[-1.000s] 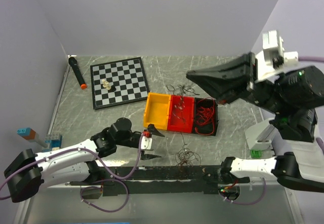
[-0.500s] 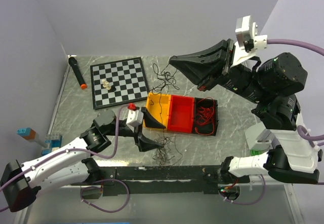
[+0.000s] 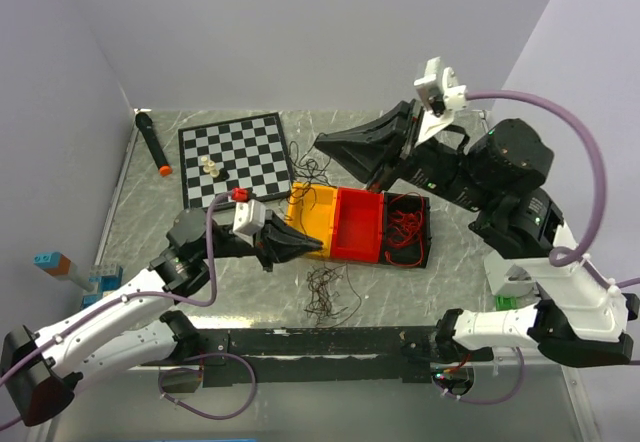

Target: Untangle the cables

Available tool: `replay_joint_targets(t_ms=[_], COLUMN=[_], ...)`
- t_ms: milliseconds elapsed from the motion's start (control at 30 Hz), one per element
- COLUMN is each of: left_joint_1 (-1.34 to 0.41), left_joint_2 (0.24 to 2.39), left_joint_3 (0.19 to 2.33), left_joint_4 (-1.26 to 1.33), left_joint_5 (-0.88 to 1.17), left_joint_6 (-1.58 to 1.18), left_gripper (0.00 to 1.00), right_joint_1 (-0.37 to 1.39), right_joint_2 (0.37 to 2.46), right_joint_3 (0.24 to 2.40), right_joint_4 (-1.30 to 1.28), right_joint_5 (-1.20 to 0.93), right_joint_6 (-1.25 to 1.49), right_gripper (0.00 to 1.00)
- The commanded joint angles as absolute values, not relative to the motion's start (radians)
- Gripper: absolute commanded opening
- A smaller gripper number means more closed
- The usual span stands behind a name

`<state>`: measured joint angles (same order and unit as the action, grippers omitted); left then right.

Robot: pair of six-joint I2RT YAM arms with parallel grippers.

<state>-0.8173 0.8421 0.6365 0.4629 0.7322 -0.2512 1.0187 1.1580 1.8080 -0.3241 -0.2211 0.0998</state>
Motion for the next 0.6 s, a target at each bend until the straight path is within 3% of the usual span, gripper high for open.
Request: replay_joint_targets(t_ms=[0,333,567], left_joint_1=[-0.767,-0.663,-0.632], left_joint_2=[0.802,0.749,0.735], left_joint_3=[0.681,0.804,0.971], left_joint_4=[0.472,0.362,0.194], left_joint_5=[0.68,0.644,0.738], left_joint_6=[-0.199,-0.147,-0.074], left_gripper=[0.01,0.01,0.01], right_joint_1=[1.025,1.025,1.025], right_joint_2=[1.088,0.922,0.822], right_joint_3=[1.732,1.363,1.23], right_joint_4=[-0.264,-0.262,-0.256], right_joint_5=[-0.169,-0.061,0.033], right_joint_6=[0.117,0.169,0.175], right_gripper=[0.0,0.0,0.0])
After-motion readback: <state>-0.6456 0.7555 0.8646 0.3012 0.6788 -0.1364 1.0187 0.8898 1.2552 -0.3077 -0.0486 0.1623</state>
